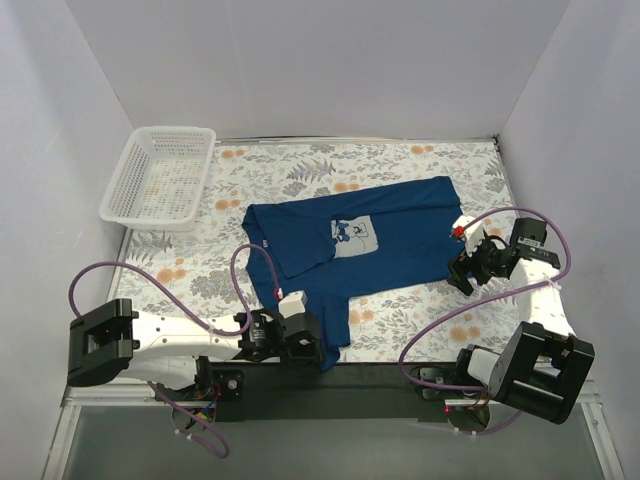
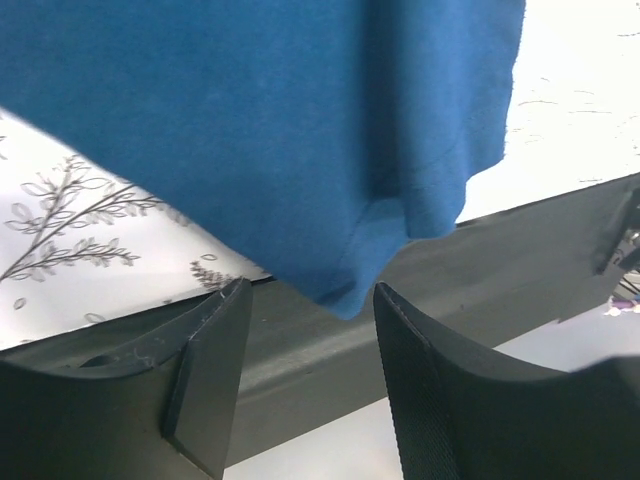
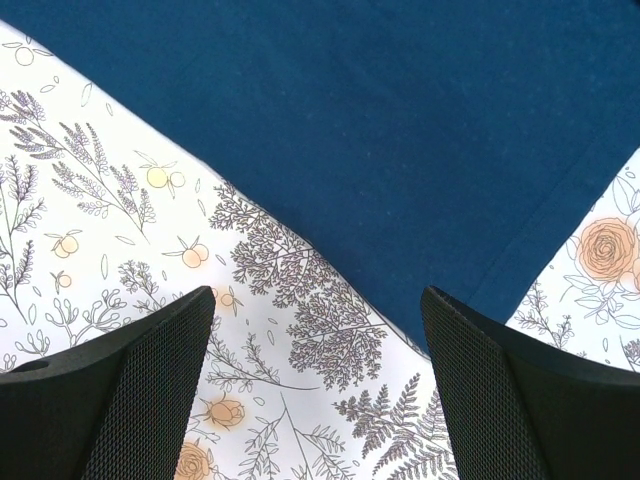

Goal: Fold and stack the t-shirts

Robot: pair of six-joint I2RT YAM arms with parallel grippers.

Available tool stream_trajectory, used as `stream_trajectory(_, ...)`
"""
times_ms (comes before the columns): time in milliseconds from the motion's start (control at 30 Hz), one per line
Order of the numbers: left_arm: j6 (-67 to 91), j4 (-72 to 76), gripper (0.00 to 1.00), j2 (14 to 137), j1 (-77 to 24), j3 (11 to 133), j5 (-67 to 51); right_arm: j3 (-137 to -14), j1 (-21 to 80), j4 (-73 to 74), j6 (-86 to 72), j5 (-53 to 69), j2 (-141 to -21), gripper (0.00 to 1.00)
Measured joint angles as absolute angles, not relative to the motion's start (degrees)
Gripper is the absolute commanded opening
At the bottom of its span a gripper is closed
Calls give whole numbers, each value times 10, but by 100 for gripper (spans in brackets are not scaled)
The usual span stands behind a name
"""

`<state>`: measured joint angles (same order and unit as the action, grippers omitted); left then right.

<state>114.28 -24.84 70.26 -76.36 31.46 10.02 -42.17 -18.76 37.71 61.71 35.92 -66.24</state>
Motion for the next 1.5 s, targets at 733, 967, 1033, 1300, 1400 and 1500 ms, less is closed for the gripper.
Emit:
stream_trajectory(733, 1145, -209, 15, 740, -788, 309, 100, -422, -201, 382, 619, 367, -670, 75)
stream_trajectory(967, 1145, -207, 0, 688, -789, 282, 131, -422, -203, 391, 628, 367, -670, 75)
stream_trajectory(1033, 1145, -208, 0, 659, -789, 275, 143, -422, -203, 391, 629, 367, -670, 75)
stream_trajectory(1300, 1145, -226, 0, 509, -789, 269, 195, -422, -204, 404, 645, 374, -670, 76)
stream_trajectory(1400, 1145, -253, 0, 471, -789, 269, 214, -423, -204, 412, 653, 373, -674, 76)
stream_trajectory(1500, 1145, -280, 0, 443, -789, 269, 228, -429, -206, 427, 659, 364, -689, 76)
